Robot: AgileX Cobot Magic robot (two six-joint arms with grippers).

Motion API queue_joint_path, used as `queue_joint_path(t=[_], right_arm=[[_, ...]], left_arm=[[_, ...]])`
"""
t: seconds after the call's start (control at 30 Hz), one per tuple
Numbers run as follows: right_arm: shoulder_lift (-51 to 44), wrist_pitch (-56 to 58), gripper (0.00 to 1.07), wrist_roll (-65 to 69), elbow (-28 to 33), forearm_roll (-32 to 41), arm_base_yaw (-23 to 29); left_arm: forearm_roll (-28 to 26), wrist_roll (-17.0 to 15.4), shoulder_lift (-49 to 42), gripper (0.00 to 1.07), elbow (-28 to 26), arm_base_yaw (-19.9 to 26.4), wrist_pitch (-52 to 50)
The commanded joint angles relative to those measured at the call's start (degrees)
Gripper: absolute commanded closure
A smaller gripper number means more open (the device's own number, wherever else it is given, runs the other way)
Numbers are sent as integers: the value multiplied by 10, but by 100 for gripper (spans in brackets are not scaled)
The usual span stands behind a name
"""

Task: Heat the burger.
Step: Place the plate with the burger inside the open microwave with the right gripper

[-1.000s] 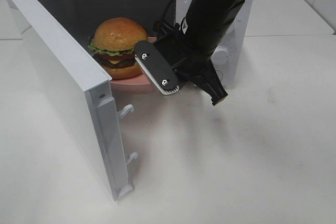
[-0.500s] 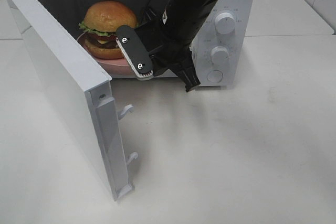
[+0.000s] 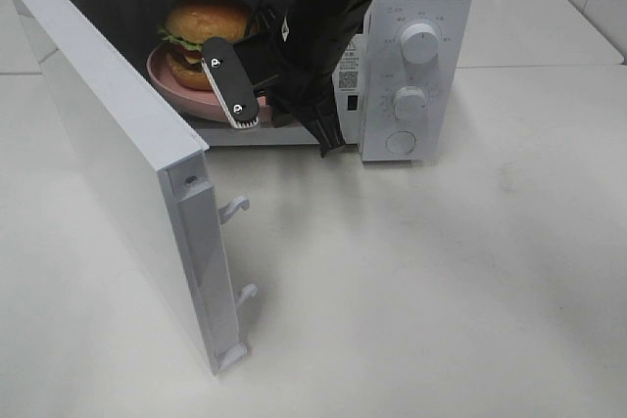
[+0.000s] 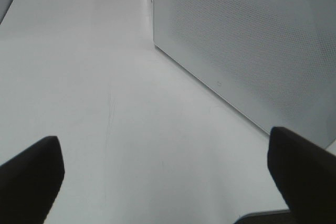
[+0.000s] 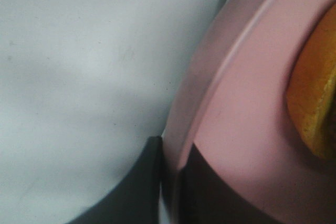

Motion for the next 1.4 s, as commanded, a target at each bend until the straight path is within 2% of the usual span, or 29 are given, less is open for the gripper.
queue_joint_path(t=[0.03, 0.27, 0.57, 0.87, 0.9, 0.93, 1.0, 1.03, 1.07, 1.1, 1.13, 1.17, 1.2, 1.27, 1.4], right_arm=[[8, -2, 107, 24, -33, -26, -7], [66, 33, 107, 69, -122, -65, -7], [121, 30, 107, 72, -194, -66, -7], [148, 5, 104, 77, -205, -67, -7], [149, 3, 100, 83, -205, -67, -7], [149, 3, 100, 83, -205, -67, -7], [149, -2, 90, 95, -205, -67, -7], [149, -2, 90, 95, -205, -67, -7], [149, -5, 82, 102, -205, -67, -7], [149, -5, 82, 102, -205, -67, -7], [149, -5, 73, 103, -205, -66, -7], [149, -5, 68, 103, -203, -64, -7], [149, -5, 68, 103, -203, -64, -7], [147, -7, 55, 103, -203, -61, -1], [144, -12, 52, 103, -199, -60, 5]], left_arm=[[-1, -5, -8, 9, 0, -3, -7], [-1, -5, -8, 9, 0, -3, -7], [-1, -5, -8, 9, 0, -3, -7], [-1, -5, -8, 9, 0, -3, -7], [-1, -5, -8, 9, 0, -3, -7], [-1, -5, -8, 9, 0, -3, -7], [-1, -5, -8, 9, 0, -3, -7], [-1, -5, -8, 9, 0, -3, -7], [-1, -5, -8, 9, 0, -3, -7], [-1, -5, -8, 9, 0, -3, -7], [-1, -5, -8, 9, 0, -3, -7], [-1, -5, -8, 9, 0, -3, -7], [-1, -5, -8, 9, 0, -3, -7], [-1, -5, -8, 9, 0, -3, -7], [-1, -5, -8, 9, 0, -3, -7]])
